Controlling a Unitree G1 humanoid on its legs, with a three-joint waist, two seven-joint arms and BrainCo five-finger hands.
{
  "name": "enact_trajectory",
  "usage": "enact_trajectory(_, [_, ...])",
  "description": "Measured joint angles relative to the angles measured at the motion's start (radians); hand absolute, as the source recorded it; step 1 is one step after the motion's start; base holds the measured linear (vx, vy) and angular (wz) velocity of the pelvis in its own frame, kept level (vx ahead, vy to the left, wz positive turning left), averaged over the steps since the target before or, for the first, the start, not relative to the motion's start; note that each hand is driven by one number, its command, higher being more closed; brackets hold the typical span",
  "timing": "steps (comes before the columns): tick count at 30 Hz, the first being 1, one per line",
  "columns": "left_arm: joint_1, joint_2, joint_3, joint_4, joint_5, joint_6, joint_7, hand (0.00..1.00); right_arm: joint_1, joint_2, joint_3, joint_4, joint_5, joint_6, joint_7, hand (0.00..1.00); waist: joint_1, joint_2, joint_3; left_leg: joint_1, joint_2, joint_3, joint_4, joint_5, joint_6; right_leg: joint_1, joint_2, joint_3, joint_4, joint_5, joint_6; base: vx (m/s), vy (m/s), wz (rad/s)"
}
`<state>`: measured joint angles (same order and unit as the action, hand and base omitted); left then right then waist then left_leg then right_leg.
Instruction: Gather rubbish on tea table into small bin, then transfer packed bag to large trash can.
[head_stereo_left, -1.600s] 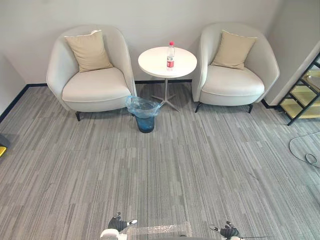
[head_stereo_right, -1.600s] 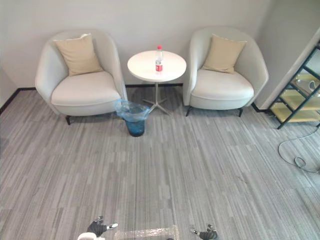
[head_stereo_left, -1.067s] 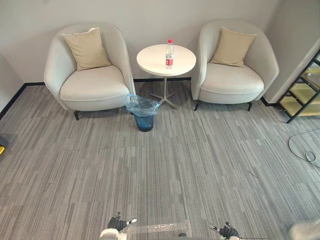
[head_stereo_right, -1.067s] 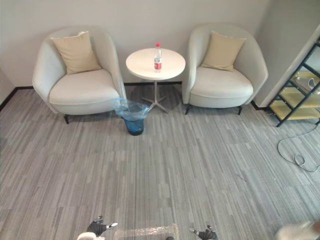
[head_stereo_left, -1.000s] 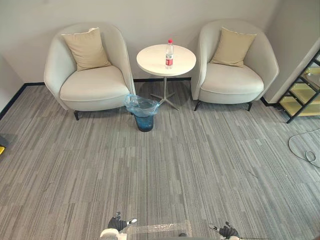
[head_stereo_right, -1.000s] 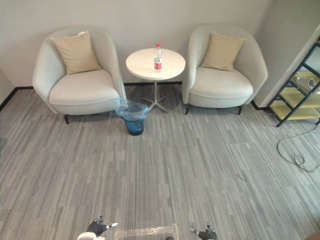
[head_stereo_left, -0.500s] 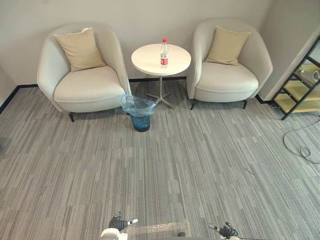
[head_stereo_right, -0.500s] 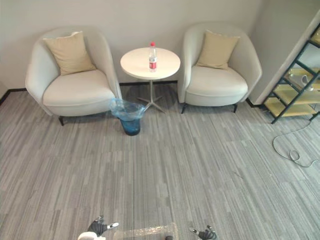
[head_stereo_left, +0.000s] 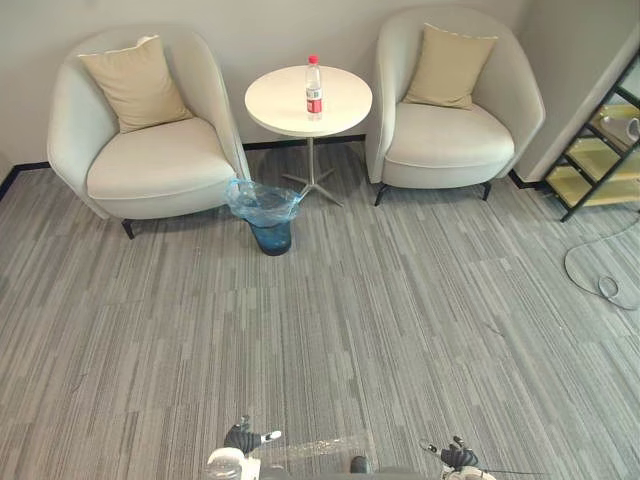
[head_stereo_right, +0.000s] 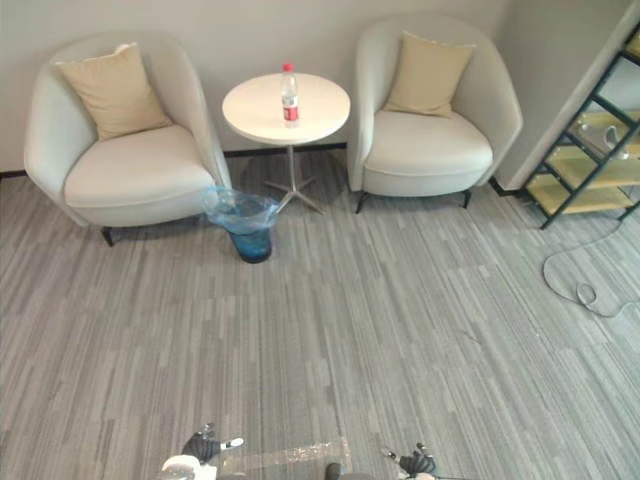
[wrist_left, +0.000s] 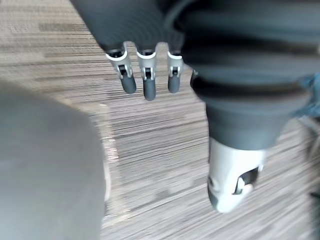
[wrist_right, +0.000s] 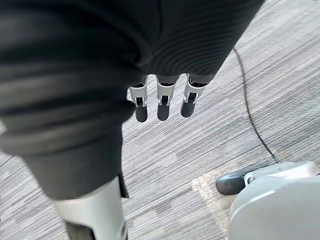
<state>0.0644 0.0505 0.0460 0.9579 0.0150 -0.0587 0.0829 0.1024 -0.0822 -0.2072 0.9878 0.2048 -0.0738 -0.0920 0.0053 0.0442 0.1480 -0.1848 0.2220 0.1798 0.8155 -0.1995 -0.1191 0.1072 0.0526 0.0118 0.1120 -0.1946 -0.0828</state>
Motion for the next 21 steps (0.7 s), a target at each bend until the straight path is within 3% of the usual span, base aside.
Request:
enact_trajectory(2, [0.003, -0.004, 0.004, -0.024, -0.001, -0.002, 0.0, 0.0, -0.004, 0.006, 0.017, -0.005, 0.019, 0.002, -0.007, 0.0, 0.002, -0.005, 0.003, -0.076, -0.037, 0.022, -0.002, -0.067, 0.029, 0.038, -0.029, 0.035, -0.003, -0.023, -0.008, 0.34, 0.01, -0.5])
enact_trajectory(4, [0.003, -0.003, 0.004, -0.031, -0.005, -0.004, 0.0, 0.0, -0.016, 0.012, 0.019, -0.006, 0.032, 0.003, -0.007, 0.0, 0.008, -0.01, 0.003, -0.124, -0.079, 0.039, -0.126, -0.064, 0.035, 0.049, -0.055, 0.065, -0.023, -0.031, -0.001, 0.33, 0.069, -0.5])
enact_trajectory(6, [0.0, -0.002, 0.002, -0.037, -0.016, -0.005, 0.001, 0.0, -0.03, 0.016, 0.019, -0.006, 0.031, 0.003, -0.01, 0.0, 0.014, -0.014, 0.005, -0.161, -0.136, 0.043, -0.306, -0.018, 0.052, 0.068, -0.08, 0.09, -0.054, -0.038, 0.016, 0.39, 0.115, -0.49])
enact_trajectory(7, [-0.003, -0.002, -0.007, -0.036, -0.018, -0.006, 0.002, 0.0, -0.036, 0.016, 0.019, -0.002, 0.031, 0.003, -0.011, 0.0, 0.025, -0.014, 0.005, -0.158, -0.167, 0.029, -0.429, 0.037, 0.064, 0.07, -0.089, 0.103, -0.059, -0.05, 0.039, 0.41, 0.171, -0.61])
enact_trajectory(8, [-0.004, -0.004, -0.011, -0.035, -0.021, -0.014, 0.002, 0.0, -0.041, 0.016, 0.02, 0.014, 0.03, 0.005, -0.011, 0.0, 0.04, -0.01, 0.002, -0.153, -0.177, -0.002, -0.498, 0.113, 0.099, 0.081, -0.084, 0.116, -0.056, -0.068, 0.068, 0.43, 0.193, -0.67])
enact_trajectory(9, [-0.009, -0.004, -0.012, -0.035, -0.02, -0.015, 0.002, 0.0, -0.043, 0.017, 0.02, 0.014, 0.029, 0.005, -0.012, 0.0, 0.046, -0.011, 0.002, -0.147, -0.181, -0.003, -0.491, 0.138, 0.108, 0.09, -0.087, 0.12, -0.051, -0.076, 0.079, 0.48, 0.205, -0.62])
enact_trajectory(11, [-0.016, 0.023, -0.028, -0.034, -0.02, -0.016, 0.0, 0.0, -0.044, 0.056, 0.026, 0.006, 0.018, 0.004, -0.011, 0.0, 0.053, -0.07, -0.009, -0.091, -0.204, 0.044, -0.505, 0.078, 0.118, 0.016, -0.119, 0.1, 0.168, -0.098, 0.117, 0.5, 0.192, -0.41])
enact_trajectory(12, [-0.017, 0.026, -0.031, -0.032, -0.02, -0.016, 0.0, 0.0, -0.041, 0.063, 0.025, 0.006, 0.009, 0.004, -0.01, 0.0, 0.054, -0.078, -0.01, -0.069, -0.207, 0.054, -0.51, 0.07, 0.125, -0.011, -0.122, 0.097, 0.254, -0.099, 0.121, 0.48, 0.189, -0.35])
enact_trajectory(13, [-0.017, 0.038, -0.047, -0.027, -0.02, -0.014, 0.001, 0.0, -0.035, 0.07, 0.026, 0.006, -0.008, 0.004, -0.007, 0.0, 0.049, -0.095, -0.008, -0.004, -0.232, 0.06, -0.537, 0.043, 0.13, -0.092, -0.146, 0.073, 0.467, -0.083, 0.196, 0.48, 0.182, -0.23])
enact_trajectory(14, [-0.019, 0.042, -0.066, -0.017, -0.02, -0.011, 0.001, 0.0, -0.032, 0.067, 0.025, 0.004, -0.012, 0.003, -0.004, 0.0, 0.046, -0.099, -0.009, 0.055, -0.248, 0.063, -0.558, 0.02, 0.136, -0.166, -0.168, 0.039, 0.666, -0.071, 0.236, 0.48, 0.174, -0.16])
enact_trajectory(16, [-0.028, 0.039, -0.087, 0.005, -0.02, -0.008, 0.0, 0.0, -0.036, 0.055, 0.025, -0.001, -0.021, 0.003, 0.0, 0.0, 0.04, -0.088, -0.002, 0.155, -0.253, 0.057, -0.6, 0.004, 0.14, -0.245, -0.202, -0.054, 0.805, -0.104, 0.206, 0.48, 0.144, -0.01])
enact_trajectory(18, [-0.035, 0.031, -0.085, 0.016, -0.02, 0.0, 0.001, 0.0, -0.034, 0.05, 0.026, -0.025, -0.041, 0.004, 0.005, 0.0, 0.032, -0.066, 0.01, 0.247, -0.239, 0.042, -0.656, 0.004, 0.14, -0.296, -0.216, -0.15, 0.781, -0.146, 0.159, 0.47, 0.048, 0.13])
enact_trajectory(20, [-0.039, 0.025, -0.079, 0.017, -0.02, -0.001, 0.001, 0.0, -0.04, 0.05, 0.027, -0.032, -0.049, 0.0, 0.007, 0.0, 0.02, -0.063, 0.012, 0.297, -0.213, 0.025, -0.675, 0.004, 0.14, -0.359, -0.2, -0.195, 0.657, -0.158, 0.141, 0.53, -0.077, 0.44])
enact_trajectory(21, [-0.043, 0.019, -0.08, 0.019, -0.021, -0.001, 0.001, 0.0, -0.044, 0.046, 0.038, -0.033, -0.049, -0.007, 0.009, 0.0, 0.001, -0.062, 0.013, 0.314, -0.189, -0.002, -0.676, 0.003, 0.138, -0.418, -0.164, -0.165, 0.45, -0.102, 0.135, 0.43, -0.121, 0.48])
